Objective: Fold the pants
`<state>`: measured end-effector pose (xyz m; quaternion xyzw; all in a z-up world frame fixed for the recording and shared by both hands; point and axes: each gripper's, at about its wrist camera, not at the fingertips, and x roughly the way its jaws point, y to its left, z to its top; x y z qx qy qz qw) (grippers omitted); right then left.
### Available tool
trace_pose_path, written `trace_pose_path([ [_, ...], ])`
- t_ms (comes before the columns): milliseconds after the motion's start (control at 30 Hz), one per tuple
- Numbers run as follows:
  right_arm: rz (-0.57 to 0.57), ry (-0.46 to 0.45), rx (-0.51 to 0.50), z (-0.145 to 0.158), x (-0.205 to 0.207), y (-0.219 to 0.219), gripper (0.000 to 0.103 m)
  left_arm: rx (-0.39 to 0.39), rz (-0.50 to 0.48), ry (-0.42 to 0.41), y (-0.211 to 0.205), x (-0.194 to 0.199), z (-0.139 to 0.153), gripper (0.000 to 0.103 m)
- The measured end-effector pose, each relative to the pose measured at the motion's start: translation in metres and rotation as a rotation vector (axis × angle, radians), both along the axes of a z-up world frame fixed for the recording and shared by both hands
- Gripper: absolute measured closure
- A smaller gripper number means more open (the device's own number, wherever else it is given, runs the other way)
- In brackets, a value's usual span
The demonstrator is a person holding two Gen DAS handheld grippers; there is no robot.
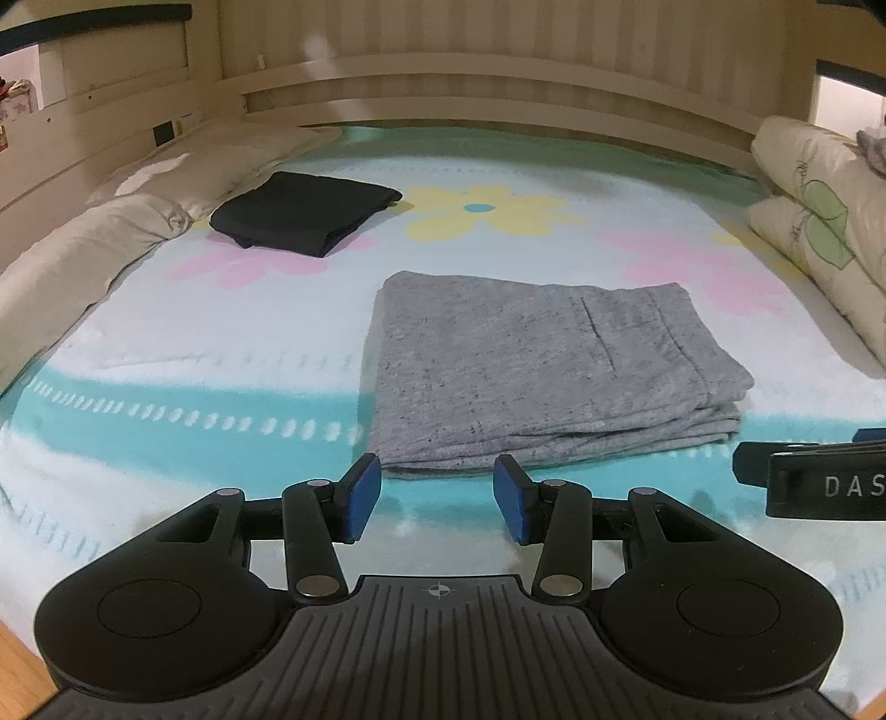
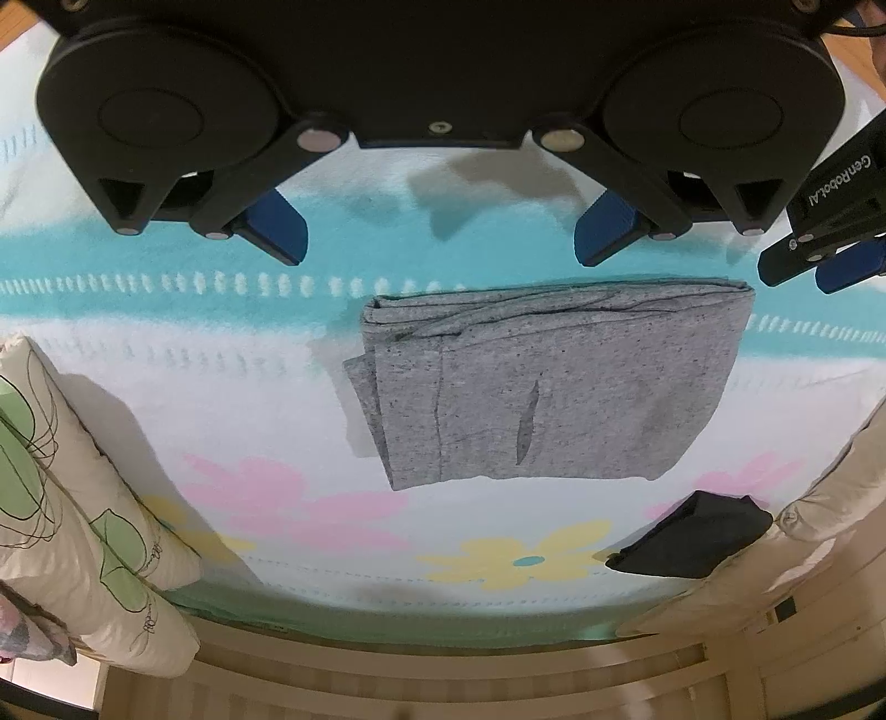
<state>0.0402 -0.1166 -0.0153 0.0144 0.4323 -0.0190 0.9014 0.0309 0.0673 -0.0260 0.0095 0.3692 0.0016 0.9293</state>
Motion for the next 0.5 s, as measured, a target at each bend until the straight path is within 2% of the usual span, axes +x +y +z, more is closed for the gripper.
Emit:
trace_pose_path([
  [500,0.008,0.003,-0.011,-0.0013,0.0012,0.0015,0.001,0.014,0.003,0.008,-0.0008,0.0004,-0.0017,0.060],
])
